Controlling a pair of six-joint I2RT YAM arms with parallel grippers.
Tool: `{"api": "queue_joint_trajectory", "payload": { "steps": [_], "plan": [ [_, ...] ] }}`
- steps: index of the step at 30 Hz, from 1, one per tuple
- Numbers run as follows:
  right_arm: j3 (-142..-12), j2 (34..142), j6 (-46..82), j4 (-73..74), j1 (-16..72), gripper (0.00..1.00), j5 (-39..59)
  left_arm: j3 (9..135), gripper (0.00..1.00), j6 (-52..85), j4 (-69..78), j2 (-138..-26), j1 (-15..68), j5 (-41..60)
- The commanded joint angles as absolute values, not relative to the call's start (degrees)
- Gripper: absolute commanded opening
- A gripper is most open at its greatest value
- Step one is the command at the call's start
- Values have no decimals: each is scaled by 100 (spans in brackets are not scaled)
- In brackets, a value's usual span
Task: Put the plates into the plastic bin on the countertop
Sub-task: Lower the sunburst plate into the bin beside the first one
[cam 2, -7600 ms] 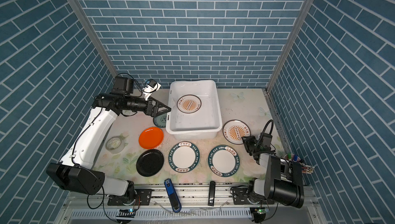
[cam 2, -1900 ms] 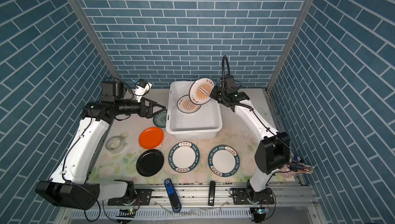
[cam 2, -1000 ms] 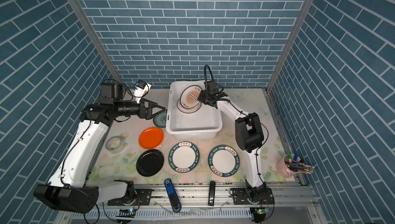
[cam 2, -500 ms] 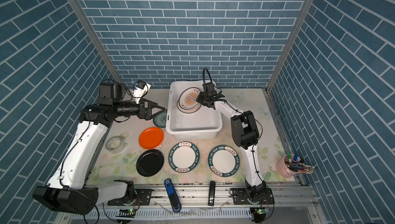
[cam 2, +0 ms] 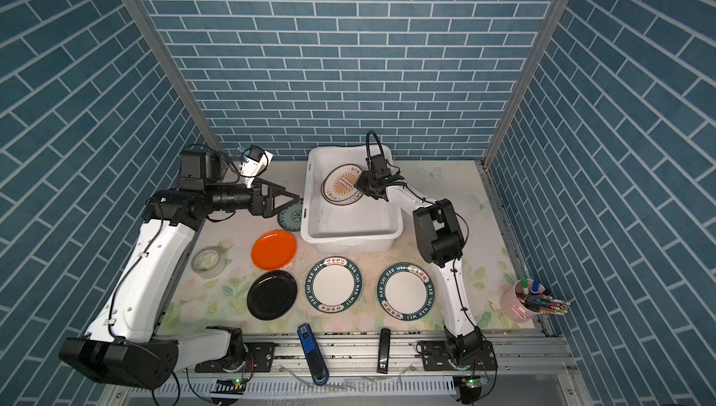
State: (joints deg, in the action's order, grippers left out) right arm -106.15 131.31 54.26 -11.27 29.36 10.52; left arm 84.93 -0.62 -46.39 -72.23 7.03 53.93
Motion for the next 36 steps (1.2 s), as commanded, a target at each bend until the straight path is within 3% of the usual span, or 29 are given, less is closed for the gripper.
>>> {"api": "queue_joint_trajectory", "payload": {
  "steps": [1,36],
  "plan": [
    [-10757,13257,5720,-808,2953,1,1159,8467,99,-91,-4624,-7134,668,5497],
    [-10608,13357,5910,-705,2910,13,1240,8525,100,-68,-4628,-7068,615,5577]
  ]
}}
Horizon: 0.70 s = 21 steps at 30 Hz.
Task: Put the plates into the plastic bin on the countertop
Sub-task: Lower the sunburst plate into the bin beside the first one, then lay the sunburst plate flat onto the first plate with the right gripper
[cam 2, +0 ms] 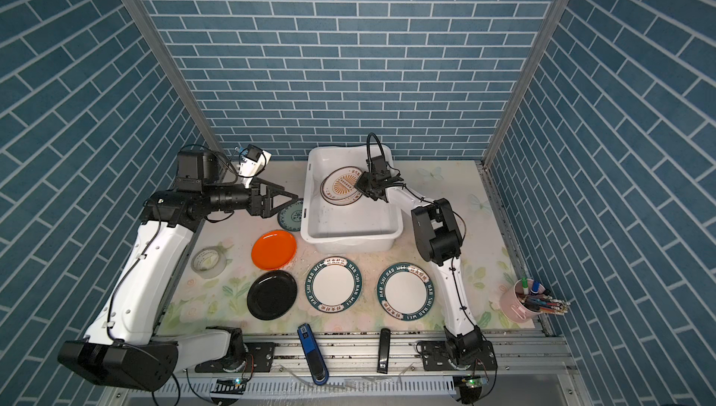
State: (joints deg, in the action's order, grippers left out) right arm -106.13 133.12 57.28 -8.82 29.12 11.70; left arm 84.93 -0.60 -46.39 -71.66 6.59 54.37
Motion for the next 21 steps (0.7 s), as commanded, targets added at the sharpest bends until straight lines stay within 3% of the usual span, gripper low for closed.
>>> {"api": "queue_joint_trajectory", "payload": {
  "steps": [1,21],
  "plan": [
    [-10600,13359,5918,-706,2909,14,1240,8525,100,-77,-4625,-7074,615,5572],
    [-10363,13346,5927,-738,2904,22,1284,8473,100,-64,-4606,-7005,598,5599]
  ]
}}
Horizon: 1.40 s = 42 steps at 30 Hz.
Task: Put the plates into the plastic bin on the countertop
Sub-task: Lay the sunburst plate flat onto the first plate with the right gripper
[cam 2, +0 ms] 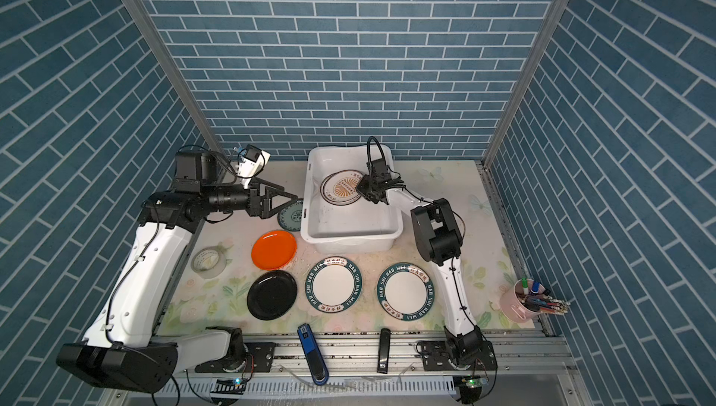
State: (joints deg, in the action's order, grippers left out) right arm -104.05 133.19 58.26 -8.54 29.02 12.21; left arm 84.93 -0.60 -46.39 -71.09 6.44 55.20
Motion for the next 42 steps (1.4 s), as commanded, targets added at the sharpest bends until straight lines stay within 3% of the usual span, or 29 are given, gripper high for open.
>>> {"api": "queue_joint_trajectory", "payload": {
  "steps": [1,26,42],
  "plan": [
    [-10355,13346,5926,-738,2900,23,1288,8474,100,-55,-4601,-7011,593,5601],
    [-10421,13363,5864,-1147,2892,34,1232,8437,100,-46,-4553,-7005,597,5680],
    [-11061,13649,5697,-1707,2881,36,1318,8437,100,-62,-4562,-7023,593,5700]
  ]
}}
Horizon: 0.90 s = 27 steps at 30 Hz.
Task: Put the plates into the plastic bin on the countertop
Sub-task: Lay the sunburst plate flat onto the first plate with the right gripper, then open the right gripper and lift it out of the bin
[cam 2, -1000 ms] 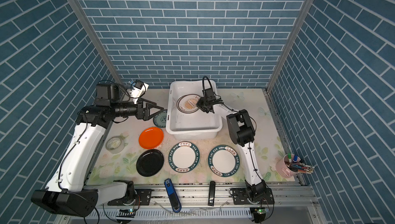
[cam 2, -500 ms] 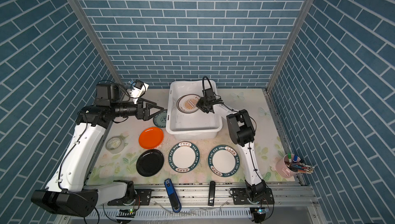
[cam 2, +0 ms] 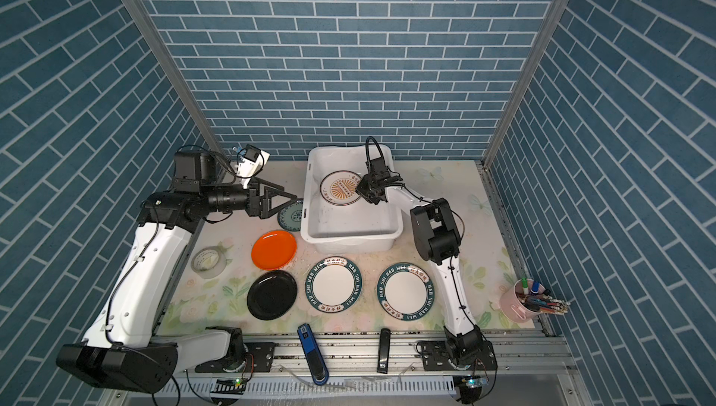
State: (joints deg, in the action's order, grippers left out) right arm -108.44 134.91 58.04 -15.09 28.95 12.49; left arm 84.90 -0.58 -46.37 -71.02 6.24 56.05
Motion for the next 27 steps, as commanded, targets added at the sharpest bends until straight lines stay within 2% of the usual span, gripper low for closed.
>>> {"api": "queue_joint_trajectory", "payload": {
  "steps": [1,17,23,27],
  "plan": [
    [-11097,13658,5687,-1716,2881,36,1319,8442,100,-62,-4566,-7025,597,5700],
    [-12281,13287,4676,-2877,2874,36,978,8458,100,-96,-4614,-7033,591,5643],
    [-12434,12756,4181,-3242,2883,36,925,8469,100,-193,-4698,-7005,598,5547],
    [-12220,11961,3767,-3486,2891,36,797,8457,100,-231,-4737,-7005,598,5513]
  ]
}}
